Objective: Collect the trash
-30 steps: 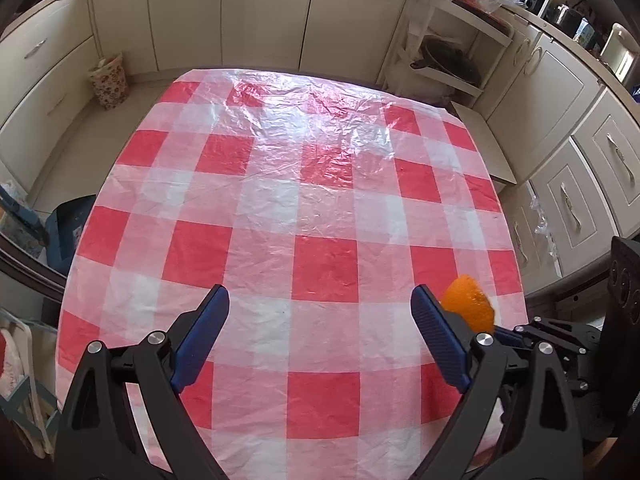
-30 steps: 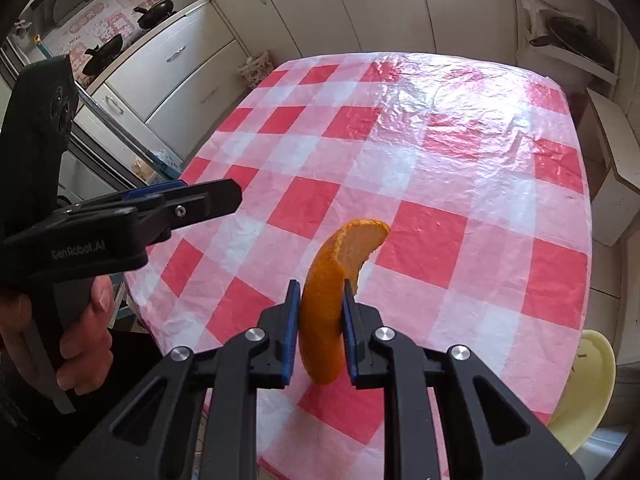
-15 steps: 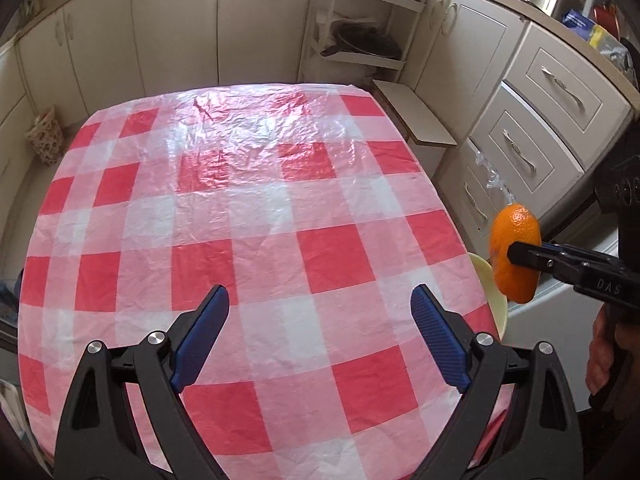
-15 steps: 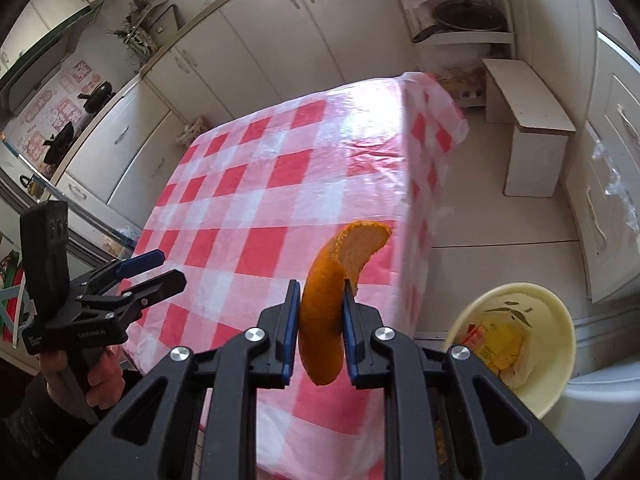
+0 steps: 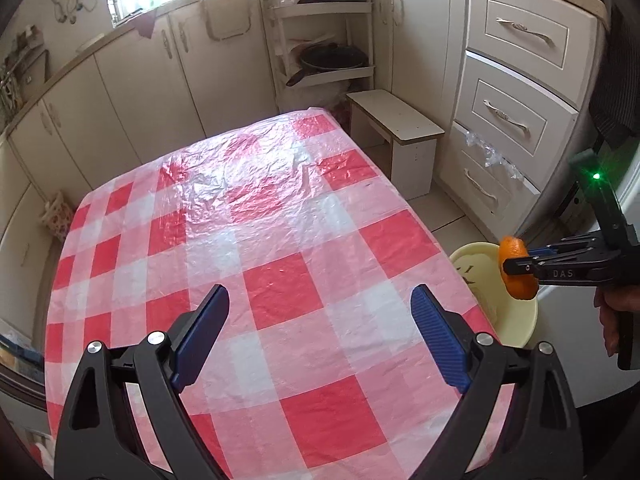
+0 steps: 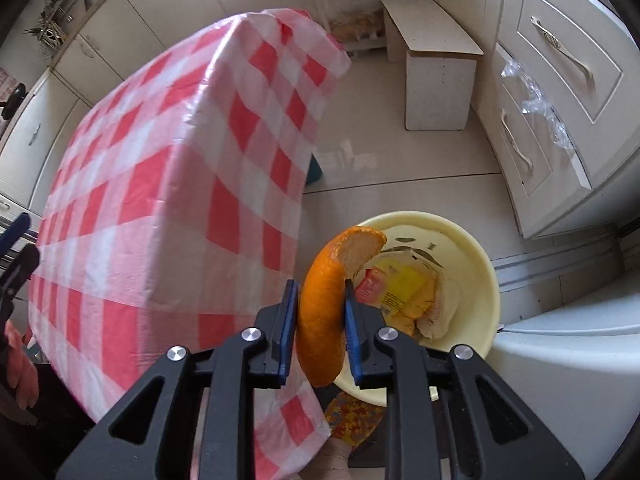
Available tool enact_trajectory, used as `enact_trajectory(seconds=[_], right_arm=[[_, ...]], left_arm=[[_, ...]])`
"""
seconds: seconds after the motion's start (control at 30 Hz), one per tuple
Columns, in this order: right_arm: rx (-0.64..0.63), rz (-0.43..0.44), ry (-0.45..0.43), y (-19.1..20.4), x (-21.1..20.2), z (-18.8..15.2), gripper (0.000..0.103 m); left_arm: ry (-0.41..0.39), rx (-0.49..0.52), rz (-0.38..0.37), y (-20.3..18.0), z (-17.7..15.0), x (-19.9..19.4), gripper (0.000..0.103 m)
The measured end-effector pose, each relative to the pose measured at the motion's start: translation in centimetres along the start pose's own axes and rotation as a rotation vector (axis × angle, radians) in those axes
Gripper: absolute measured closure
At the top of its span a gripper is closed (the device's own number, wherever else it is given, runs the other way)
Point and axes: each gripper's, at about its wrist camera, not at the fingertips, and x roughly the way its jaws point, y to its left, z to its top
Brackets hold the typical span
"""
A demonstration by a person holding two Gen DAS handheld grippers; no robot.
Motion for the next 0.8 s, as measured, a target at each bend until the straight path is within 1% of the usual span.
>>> enact_trajectory(seconds=[0.07, 0.13, 0.17, 0.23, 0.33, 0.37, 0.4, 0.43, 0.47, 0.6, 0.67, 0.73, 0.8], right_arm=[[0.001, -0.025, 0.020, -0.2, 0.3, -0.2, 0.073], [-0.001, -0.057, 0.035, -0.4, 0.6, -0.2, 0.066], [-0.002, -0.075, 0.032, -0.4, 0.5, -0.2, 0.064], [0.006, -0.076, 0.018, -0.6, 0.2, 0.0, 0.062], [0.016, -0.060, -0.041, -0.1, -1.4, 0.5, 0.057], [0.016, -0.049, -0.078, 0.5, -2.6, 0.8, 0.055], [0.015, -0.040, -0.108, 0.9, -3.3, 1.0, 0.049], [0.011, -0.025, -0.157, 1.8, -4.9, 1.2, 0.044], [0.005, -0.017, -0.192, 2.4, -6.1, 1.2, 0.043], [-0.016, 0.021, -0.376, 5.4, -12.2, 0.5, 0.030], [-0.005, 0.027, -0.460, 6.2, -14.6, -0.4, 0.028], [0.016, 0.072, -0.521, 6.6, -16.5, -1.9, 0.028], [0.011, 0.063, -0.566, 7.6, -17.8, -3.7, 0.027]], left_arm=[[-0.010, 0.009, -0.002, -0.4, 0.2, -0.3, 0.015], [-0.020, 0.019, -0.005, -0.8, 0.3, -0.7, 0.015], [-0.026, 0.022, -0.006, -1.0, 0.4, -0.8, 0.015], [-0.038, 0.034, -0.004, -1.3, 0.5, -1.2, 0.015], [-0.059, 0.065, 0.016, -1.8, 0.3, -2.1, 0.015], [-0.066, 0.077, 0.025, -1.9, 0.2, -2.3, 0.015], [-0.072, 0.088, 0.035, -2.0, 0.1, -2.6, 0.015], [-0.079, 0.097, 0.048, -2.1, -0.1, -3.1, 0.015], [-0.085, 0.100, 0.051, -2.0, -0.3, -3.5, 0.014], [-0.097, 0.083, 0.060, -1.6, -1.3, -5.3, 0.011], [-0.090, 0.074, 0.061, -1.3, -2.0, -6.0, 0.011], [-0.086, 0.060, 0.057, -0.7, -2.9, -7.2, 0.011], [-0.085, 0.041, 0.055, -0.2, -3.7, -8.6, 0.011]])
